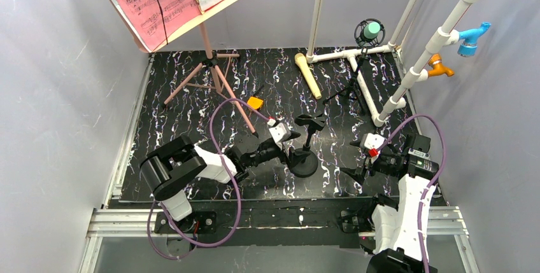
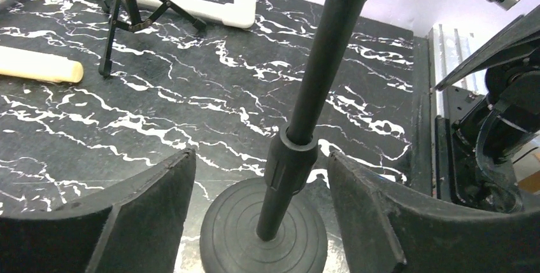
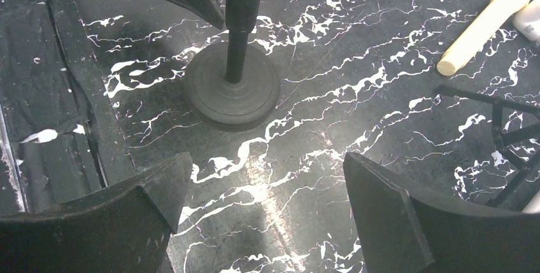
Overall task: Pack up the instrument practice props
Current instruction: Pick up the microphone stand at the center of the board.
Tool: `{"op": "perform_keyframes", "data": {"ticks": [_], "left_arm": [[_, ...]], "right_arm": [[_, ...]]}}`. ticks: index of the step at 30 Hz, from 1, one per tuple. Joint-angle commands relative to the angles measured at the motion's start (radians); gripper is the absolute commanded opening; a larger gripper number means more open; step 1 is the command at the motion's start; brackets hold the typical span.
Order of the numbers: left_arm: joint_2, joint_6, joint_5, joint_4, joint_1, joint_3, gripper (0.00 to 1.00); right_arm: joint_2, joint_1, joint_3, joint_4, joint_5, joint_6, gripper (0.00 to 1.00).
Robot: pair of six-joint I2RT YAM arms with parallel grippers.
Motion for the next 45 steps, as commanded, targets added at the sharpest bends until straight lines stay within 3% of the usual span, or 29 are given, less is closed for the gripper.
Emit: {"op": "perform_keyframes", "data": {"ticks": [1, 13, 16, 19, 30, 36, 45], "left_arm": [[0.016, -0.032, 0.018, 0.064, -0.013, 0.032, 0.7], [0.053, -0.068, 0.062, 0.071, -0.016, 0.067, 0.5], [0.067, -0.081, 0.068, 0.073, -0.016, 0.077, 0.31], [0.06, -0.104, 0.07, 0.079, -0.018, 0.076, 0.0], [-0.088, -0.456, -0.068, 0.076, -0.067, 0.082, 0.0], [-0.048, -0.416, -0.213, 0.074, -0.154, 0.166, 0.0], [0.018, -0.321, -0.34, 0.074, -0.233, 0.283, 0.0]], "right_arm": [[-0.009, -0.005, -0.006, -0.02, -0.022, -0.026, 0.98], [-0.01, -0.005, -0.005, -0.024, -0.023, -0.031, 0.99], [-0.009, -0.005, -0.004, -0.023, -0.023, -0.032, 0.98], [-0.007, -0.005, -0.003, -0.024, -0.024, -0.032, 0.98], [0.036, -0.002, 0.06, -0.012, -0.078, 0.15, 0.98], [0.047, 0.039, 0.074, -0.033, -0.123, 0.171, 0.98], [0.056, 0.141, 0.058, 0.084, -0.139, 0.336, 0.97]]}}
